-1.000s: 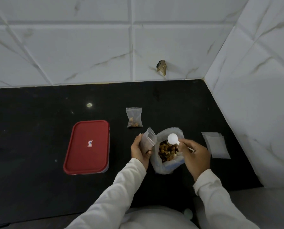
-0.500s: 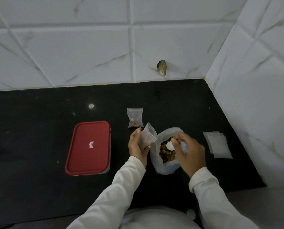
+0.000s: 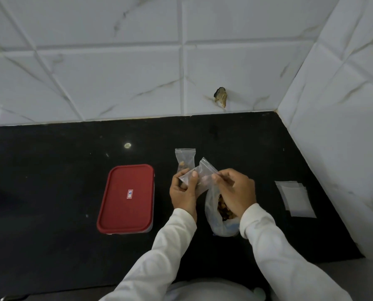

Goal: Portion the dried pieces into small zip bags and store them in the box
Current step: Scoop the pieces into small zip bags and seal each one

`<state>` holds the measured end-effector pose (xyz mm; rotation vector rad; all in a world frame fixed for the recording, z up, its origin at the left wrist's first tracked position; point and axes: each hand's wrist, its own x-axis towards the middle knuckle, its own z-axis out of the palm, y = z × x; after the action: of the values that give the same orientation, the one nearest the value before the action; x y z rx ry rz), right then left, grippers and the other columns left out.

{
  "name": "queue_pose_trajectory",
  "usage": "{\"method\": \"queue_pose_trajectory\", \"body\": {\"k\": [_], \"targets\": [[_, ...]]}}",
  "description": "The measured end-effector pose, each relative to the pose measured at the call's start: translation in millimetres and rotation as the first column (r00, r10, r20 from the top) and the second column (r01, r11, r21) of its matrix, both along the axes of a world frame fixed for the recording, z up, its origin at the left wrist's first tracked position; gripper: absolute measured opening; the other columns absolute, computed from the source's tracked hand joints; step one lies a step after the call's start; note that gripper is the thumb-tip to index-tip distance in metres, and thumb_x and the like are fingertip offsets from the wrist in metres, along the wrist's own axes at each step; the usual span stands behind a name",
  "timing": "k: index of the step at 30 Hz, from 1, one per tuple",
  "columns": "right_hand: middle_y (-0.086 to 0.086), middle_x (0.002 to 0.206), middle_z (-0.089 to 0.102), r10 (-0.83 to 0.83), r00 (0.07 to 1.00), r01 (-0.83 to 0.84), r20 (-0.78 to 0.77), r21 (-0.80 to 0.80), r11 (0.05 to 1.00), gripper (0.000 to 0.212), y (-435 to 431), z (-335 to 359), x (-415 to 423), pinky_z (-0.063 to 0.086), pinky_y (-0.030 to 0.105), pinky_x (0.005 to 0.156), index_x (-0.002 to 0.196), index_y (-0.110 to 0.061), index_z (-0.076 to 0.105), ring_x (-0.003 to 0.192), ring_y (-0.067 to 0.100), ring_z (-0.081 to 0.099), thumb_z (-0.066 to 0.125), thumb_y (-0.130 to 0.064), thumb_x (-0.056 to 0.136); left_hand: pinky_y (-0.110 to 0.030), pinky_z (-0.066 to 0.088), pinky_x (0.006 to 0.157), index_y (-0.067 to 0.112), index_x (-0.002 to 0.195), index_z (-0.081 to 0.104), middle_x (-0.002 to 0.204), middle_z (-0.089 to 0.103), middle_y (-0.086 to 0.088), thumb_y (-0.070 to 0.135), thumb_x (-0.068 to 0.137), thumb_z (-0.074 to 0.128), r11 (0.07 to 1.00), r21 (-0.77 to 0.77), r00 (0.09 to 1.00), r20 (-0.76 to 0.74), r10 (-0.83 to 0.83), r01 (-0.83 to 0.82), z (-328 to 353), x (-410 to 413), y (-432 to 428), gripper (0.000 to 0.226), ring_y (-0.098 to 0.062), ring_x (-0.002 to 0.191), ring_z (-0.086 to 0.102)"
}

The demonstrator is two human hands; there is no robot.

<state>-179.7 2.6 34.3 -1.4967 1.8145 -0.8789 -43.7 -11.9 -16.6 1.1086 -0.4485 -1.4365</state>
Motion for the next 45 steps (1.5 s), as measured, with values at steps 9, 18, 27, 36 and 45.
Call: {"method": "queue_pose_trajectory", "body": {"k": [9,18,27,36,45], "targets": [[-0.007,0.092,0.071,0.059,0.973,-0.05,0.224,-0.045,0.998,0.008,-5.7,21.1,-7.0,0.056,0.025,0.082,0.097,-0.024,0.067,0.088,0.0,0.067,0.066,-0.026,0.089,-0.049,0.055,0.095,0.015,0.091,0.075,0.09,0.076,-0.002,0.015,0.087,0.073,0.966,-0.056,0.912,0.348,-0.219,0.253,23.2,26.3,-4.8,0.005,-0.018,0.09,0.072],[-0.008,0.087,0.07,-0.06,0.958,0.09,0.28,-0.097,0.991,0.005,-13.7,20.5,2.0,0.057,0.027,0.083,0.095,-0.025,0.067,0.085,0.002,0.067,0.064,-0.025,0.091,-0.056,0.053,0.095,0.02,0.078,0.073,0.083,0.072,0.002,0.014,0.091,0.068,0.981,-0.043,0.93,0.328,-0.167,0.192,39.7,20.3,-4.4,0.015,-0.017,0.088,0.068],[-0.01,0.085,0.069,0.114,0.98,-0.091,0.16,-0.145,0.985,0.007,-15.3,24.7,3.8,0.054,0.019,0.076,0.095,-0.022,0.067,0.084,0.002,0.066,0.064,-0.017,0.091,-0.049,0.056,0.093,0.018,0.084,0.073,0.088,0.074,0.002,0.027,0.094,0.066,0.95,-0.076,0.812,0.542,-0.215,0.302,49.8,36.6,-18.1,0.015,-0.018,0.092,0.07],[-0.013,0.094,0.068,-0.037,0.977,0.069,0.212,-0.145,0.987,0.019,-15.8,21.6,9.7,0.054,0.015,0.074,0.109,-0.024,0.062,0.089,-0.005,0.064,0.067,-0.025,0.09,-0.02,0.05,0.074,0.023,0.088,0.066,0.085,0.067,0.006,0.028,0.097,0.06,0.963,-0.121,0.666,0.742,-0.075,0.243,52.8,22.7,-17.1,0.012,-0.006,0.082,0.064],[-0.009,0.104,0.069,-0.247,0.785,0.192,0.568,0.156,0.969,0.021,-12.0,21.3,18.3,0.058,0.031,0.082,0.108,-0.032,0.066,0.098,0.008,0.066,0.068,-0.025,0.088,-0.025,0.058,0.081,0.017,0.096,0.071,0.093,0.074,0.003,0.029,0.09,0.071,0.937,-0.072,0.757,0.611,-0.229,0.342,45.1,21.9,-12.1,0.013,-0.009,0.092,0.071]]}}
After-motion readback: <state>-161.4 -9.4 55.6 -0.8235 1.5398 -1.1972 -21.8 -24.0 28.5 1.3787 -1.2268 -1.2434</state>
